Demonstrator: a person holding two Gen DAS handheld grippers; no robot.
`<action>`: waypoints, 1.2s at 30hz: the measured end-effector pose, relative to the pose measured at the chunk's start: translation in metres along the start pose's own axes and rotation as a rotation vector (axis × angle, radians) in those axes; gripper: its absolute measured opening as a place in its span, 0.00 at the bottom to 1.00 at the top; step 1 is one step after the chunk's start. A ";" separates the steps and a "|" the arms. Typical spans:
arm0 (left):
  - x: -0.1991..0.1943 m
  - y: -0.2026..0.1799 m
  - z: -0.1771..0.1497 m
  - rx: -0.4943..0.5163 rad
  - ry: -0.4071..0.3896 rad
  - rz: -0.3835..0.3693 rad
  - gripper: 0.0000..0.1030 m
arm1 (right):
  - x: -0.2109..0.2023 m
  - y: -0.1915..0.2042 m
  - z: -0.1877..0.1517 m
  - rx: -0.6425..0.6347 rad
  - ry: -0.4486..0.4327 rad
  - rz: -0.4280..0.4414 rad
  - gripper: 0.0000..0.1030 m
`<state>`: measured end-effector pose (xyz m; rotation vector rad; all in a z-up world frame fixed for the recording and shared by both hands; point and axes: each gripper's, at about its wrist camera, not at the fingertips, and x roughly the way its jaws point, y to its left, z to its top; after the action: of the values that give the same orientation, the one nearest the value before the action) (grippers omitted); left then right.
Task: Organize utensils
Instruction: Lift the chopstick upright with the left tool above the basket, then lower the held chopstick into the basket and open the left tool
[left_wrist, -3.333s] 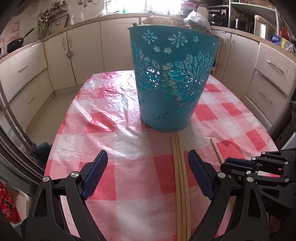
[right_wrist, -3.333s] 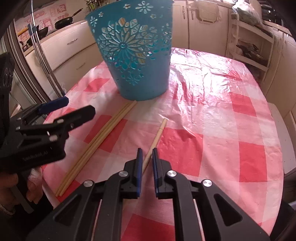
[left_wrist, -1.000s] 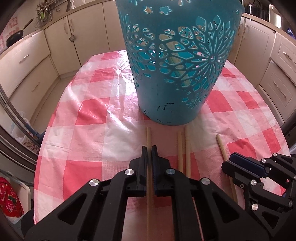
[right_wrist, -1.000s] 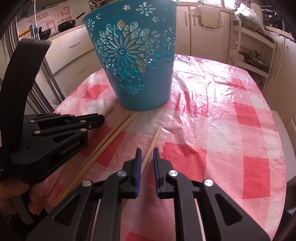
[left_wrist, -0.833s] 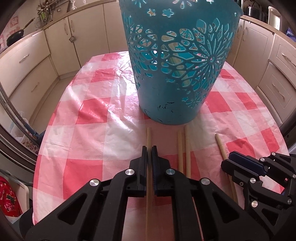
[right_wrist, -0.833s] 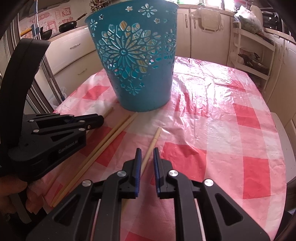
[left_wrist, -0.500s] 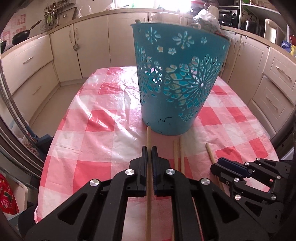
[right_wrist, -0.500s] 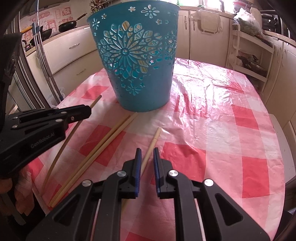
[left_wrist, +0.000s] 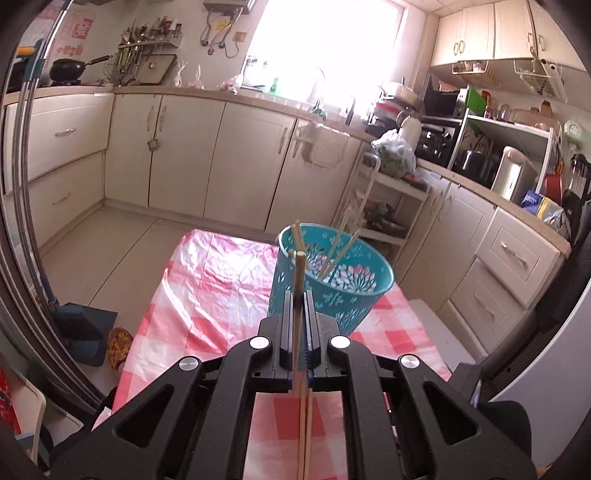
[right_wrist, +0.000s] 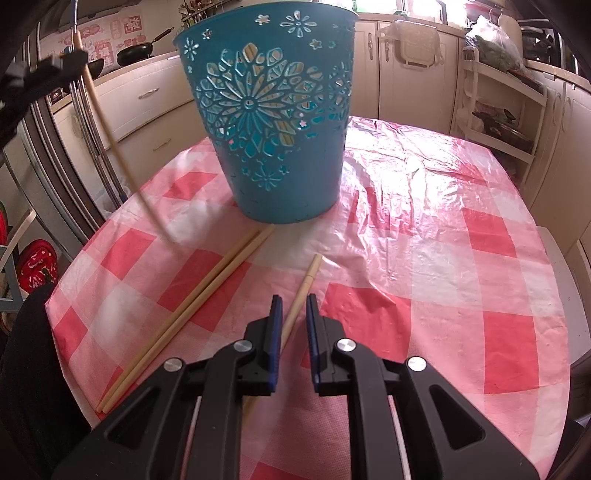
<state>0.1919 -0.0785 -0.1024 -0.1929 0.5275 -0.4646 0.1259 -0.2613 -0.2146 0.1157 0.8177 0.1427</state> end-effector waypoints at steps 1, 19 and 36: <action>-0.004 -0.003 0.008 0.002 -0.017 -0.006 0.05 | 0.000 0.000 0.000 0.000 0.000 0.001 0.13; -0.028 -0.043 0.099 0.049 -0.224 -0.054 0.05 | 0.000 -0.003 0.001 0.015 -0.001 0.017 0.13; 0.086 -0.049 0.053 0.103 0.015 0.047 0.05 | 0.000 -0.005 0.001 0.028 -0.001 0.030 0.13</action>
<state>0.2672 -0.1588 -0.0804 -0.0780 0.5202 -0.4461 0.1268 -0.2662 -0.2151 0.1541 0.8171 0.1593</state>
